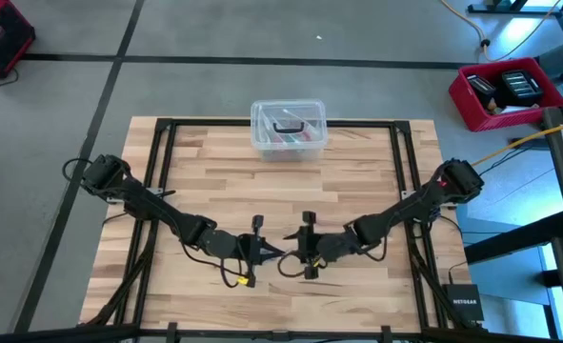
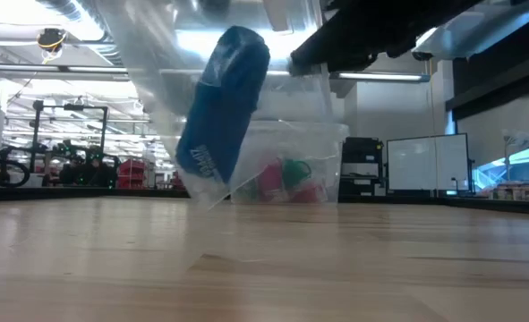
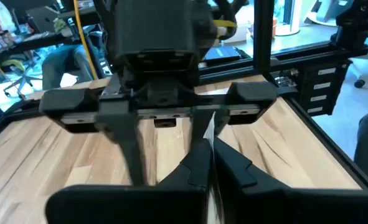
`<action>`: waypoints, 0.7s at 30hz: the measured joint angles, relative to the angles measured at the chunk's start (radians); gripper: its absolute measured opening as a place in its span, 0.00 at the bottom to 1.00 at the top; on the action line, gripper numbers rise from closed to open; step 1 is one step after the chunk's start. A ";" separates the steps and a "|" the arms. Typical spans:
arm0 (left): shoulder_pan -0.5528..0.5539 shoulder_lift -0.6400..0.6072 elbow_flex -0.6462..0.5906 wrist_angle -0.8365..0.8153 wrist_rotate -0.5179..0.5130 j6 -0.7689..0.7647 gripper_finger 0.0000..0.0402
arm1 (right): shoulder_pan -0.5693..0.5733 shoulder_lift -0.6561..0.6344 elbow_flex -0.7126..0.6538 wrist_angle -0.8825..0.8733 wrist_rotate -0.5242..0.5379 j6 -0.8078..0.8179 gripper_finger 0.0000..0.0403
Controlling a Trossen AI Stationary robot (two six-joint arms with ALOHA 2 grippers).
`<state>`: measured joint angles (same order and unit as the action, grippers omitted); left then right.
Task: Roll bandage
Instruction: Close the transparent zip bag
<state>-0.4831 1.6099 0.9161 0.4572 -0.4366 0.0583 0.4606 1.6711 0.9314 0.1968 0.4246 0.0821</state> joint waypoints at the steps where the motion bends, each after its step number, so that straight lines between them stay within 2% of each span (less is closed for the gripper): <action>1: 0.000 0.000 0.000 0.000 0.000 -0.004 0.00 | 0.000 0.000 0.002 -0.008 0.001 -0.012 0.35; 4: 0.004 -0.001 0.000 -0.003 -0.001 0.002 0.00 | 0.006 -0.018 0.004 -0.065 0.060 -0.076 0.12; 6: 0.009 -0.011 0.000 -0.006 -0.018 0.008 0.01 | 0.006 -0.054 0.004 -0.112 0.084 -0.115 0.04; 9: 0.035 -0.070 0.001 -0.054 -0.064 -0.001 0.05 | -0.001 -0.136 0.006 -0.290 0.157 -0.080 0.05; 14: 0.120 -0.256 0.002 -0.300 -0.073 0.012 0.21 | -0.092 -0.295 0.003 -0.669 0.191 0.037 0.02; 18: 0.244 -0.366 -0.009 -0.422 -0.075 0.046 0.33 | -0.228 -0.377 -0.004 -0.877 0.102 0.126 0.03; 21: 0.356 -0.404 -0.048 -0.446 -0.073 0.078 0.39 | -0.339 -0.400 -0.043 -0.897 0.045 0.126 0.01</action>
<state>-0.1276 1.2061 0.8683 0.0108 -0.5098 0.1360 0.1220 1.2714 0.8885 -0.7002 0.4693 0.2083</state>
